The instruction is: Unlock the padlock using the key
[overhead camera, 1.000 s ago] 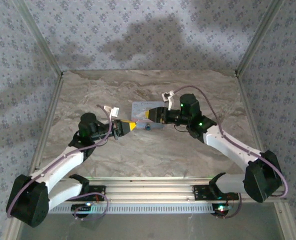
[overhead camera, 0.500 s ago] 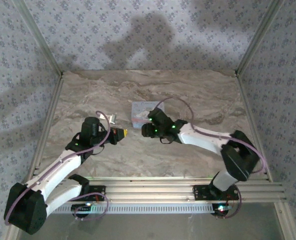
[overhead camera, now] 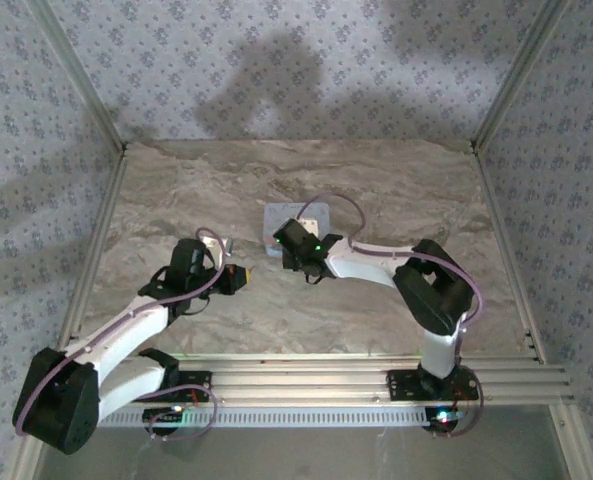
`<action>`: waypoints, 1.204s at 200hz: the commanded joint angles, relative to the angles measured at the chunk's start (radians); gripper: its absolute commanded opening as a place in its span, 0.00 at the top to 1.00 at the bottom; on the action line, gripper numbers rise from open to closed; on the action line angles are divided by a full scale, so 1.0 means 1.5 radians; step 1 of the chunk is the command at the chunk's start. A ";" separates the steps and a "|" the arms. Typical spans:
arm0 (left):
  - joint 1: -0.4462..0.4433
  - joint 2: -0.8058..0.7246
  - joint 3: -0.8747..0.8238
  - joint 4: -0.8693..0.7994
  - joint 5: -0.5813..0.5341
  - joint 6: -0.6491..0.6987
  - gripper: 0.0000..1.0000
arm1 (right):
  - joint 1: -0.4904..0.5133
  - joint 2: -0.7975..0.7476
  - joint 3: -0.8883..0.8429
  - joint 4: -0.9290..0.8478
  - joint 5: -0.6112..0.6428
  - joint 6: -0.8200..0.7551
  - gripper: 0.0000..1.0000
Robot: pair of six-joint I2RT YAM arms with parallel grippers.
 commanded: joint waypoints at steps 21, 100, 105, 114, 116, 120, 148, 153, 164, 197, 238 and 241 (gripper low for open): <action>0.006 0.013 -0.006 0.025 0.021 0.018 1.00 | 0.008 0.052 0.052 -0.022 0.055 0.009 0.54; 0.008 0.019 -0.020 0.042 0.046 0.029 1.00 | 0.001 0.111 0.102 -0.051 0.076 0.022 0.59; 0.008 0.019 -0.020 0.042 0.047 0.030 1.00 | -0.001 0.114 0.104 -0.051 0.078 0.023 0.59; 0.008 0.019 -0.021 0.041 0.049 0.032 1.00 | -0.002 0.117 0.105 -0.051 0.079 0.024 0.60; 0.008 0.018 -0.021 0.041 0.048 0.033 1.00 | -0.002 0.118 0.106 -0.051 0.079 0.024 0.60; 0.008 0.018 -0.021 0.041 0.049 0.034 1.00 | -0.002 0.119 0.107 -0.052 0.080 0.025 0.60; 0.008 0.016 -0.021 0.039 0.054 0.039 1.00 | -0.008 0.127 0.115 -0.050 0.084 0.023 0.61; 0.008 0.016 -0.021 0.038 0.054 0.040 1.00 | -0.009 0.128 0.116 -0.050 0.084 0.022 0.61; 0.008 0.015 -0.021 0.038 0.056 0.041 1.00 | -0.010 0.130 0.118 -0.048 0.086 0.022 0.62; 0.008 0.011 -0.021 0.033 0.058 0.046 1.00 | -0.015 0.126 0.123 -0.046 0.084 0.012 0.80; 0.009 0.005 -0.023 0.030 0.068 0.063 1.00 | -0.022 0.089 0.123 -0.065 0.038 -0.010 0.99; 0.009 0.005 -0.023 0.031 0.070 0.064 1.00 | -0.024 0.086 0.123 -0.067 0.031 -0.010 1.00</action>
